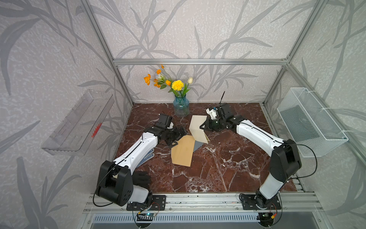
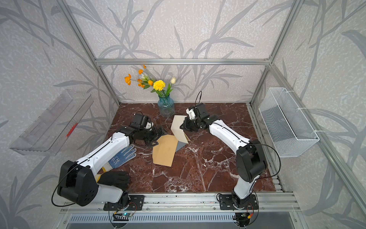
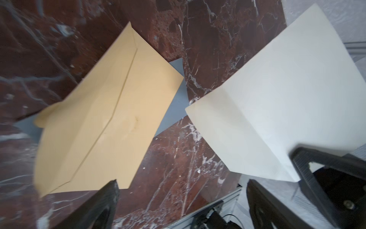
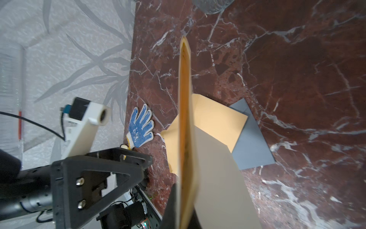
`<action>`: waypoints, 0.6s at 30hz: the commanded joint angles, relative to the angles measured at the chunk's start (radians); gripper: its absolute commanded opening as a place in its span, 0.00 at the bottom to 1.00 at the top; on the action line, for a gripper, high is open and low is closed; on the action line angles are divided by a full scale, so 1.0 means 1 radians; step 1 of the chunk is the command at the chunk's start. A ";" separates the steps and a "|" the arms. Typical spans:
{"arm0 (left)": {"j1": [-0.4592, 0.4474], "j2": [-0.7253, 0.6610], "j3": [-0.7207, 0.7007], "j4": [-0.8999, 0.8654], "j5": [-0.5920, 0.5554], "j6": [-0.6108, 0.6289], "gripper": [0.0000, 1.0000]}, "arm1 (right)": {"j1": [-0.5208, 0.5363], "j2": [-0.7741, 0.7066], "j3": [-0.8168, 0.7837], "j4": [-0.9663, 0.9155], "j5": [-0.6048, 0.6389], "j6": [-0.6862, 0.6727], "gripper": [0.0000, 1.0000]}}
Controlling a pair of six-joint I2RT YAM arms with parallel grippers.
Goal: Fold the letter paper in half and place it into the envelope
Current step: Fold the letter paper.
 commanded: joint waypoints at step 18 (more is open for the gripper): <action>-0.004 0.053 -0.166 0.664 0.056 -0.472 0.93 | 0.048 -0.057 -0.332 0.791 -0.114 0.496 0.00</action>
